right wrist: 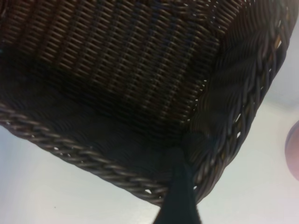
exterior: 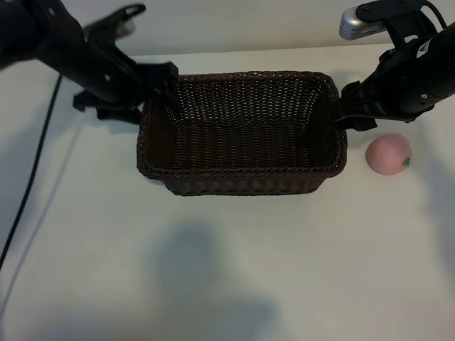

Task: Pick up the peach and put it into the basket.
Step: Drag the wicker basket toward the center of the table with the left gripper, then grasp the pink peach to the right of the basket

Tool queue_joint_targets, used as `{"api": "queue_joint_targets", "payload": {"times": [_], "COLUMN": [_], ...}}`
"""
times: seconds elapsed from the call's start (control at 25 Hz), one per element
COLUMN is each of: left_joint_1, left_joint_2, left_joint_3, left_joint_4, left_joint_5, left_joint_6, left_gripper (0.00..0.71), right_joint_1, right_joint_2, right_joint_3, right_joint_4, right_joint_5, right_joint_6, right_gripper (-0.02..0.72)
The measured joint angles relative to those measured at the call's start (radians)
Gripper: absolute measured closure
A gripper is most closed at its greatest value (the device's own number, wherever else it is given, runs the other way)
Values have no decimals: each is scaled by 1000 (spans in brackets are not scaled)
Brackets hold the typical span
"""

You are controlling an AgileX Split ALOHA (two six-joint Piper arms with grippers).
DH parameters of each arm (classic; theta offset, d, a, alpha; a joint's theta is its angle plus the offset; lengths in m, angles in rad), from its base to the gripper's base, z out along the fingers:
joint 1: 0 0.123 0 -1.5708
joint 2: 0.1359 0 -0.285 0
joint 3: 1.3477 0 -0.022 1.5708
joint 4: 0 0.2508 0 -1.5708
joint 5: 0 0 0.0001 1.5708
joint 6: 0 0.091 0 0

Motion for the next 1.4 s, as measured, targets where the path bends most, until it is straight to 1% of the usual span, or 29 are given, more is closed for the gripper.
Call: {"api": "queue_joint_targets", "payload": {"times": [0.2, 0.28, 0.44, 0.56, 0.64, 0.76, 0.84, 1.0, 1.04, 1.12, 1.2, 1.24, 1.32, 1.4], "left_joint_1": [0, -1, -1, 18, 49, 118, 171, 305, 340, 396, 447, 465, 482, 485], "left_joint_2": [-63, -77, -87, -93, -110, -152, -191, -258, -273, -300, -329, -346, -383, -428], "left_joint_3": [-64, -102, -203, -265, -280, -281, -281, -280, -276, -269, -266, -265, -260, -260], "left_joint_4": [85, 151, 311, 383, 397, 405, 405, 395, 375, 312, 209, 158, 89, 68], "left_joint_5": [93, 135, 273, 374, 407, 410, 411, 415, 415, 415, 415, 415, 415, 416], "left_joint_6": [-16, -46, -90, -93, -90, -78, -55, 7, 16, 42, 96, 119, 161, 179], "left_gripper": [62, 71, 93, 105, 109, 111, 113, 113, 113, 113, 113, 113, 113, 113], "right_joint_1": [0, 0, 0, 0, 0, 0, 0, 0, 0, 0, 0, 0, 0, 0], "right_joint_2": [0, 0, 0, 0, 0, 0, 0, 0, 0, 0, 0, 0, 0, 0], "right_joint_3": [0, 0, 0, 0, 0, 0, 0, 0, 0, 0, 0, 0, 0, 0], "right_joint_4": [0, 0, 0, 0, 0, 0, 0, 0, 0, 0, 0, 0, 0, 0], "right_joint_5": [0, 0, 0, 0, 0, 0, 1, 2, 2, 2, 3, 3, 3, 3], "right_joint_6": [0, 0, 0, 0, 0, 0, 0, 0, 0, 0, 0, 0, 0, 0], "right_gripper": [108, 108, 108, 108, 108, 108, 108, 108, 108, 108, 108, 108, 108, 108]}}
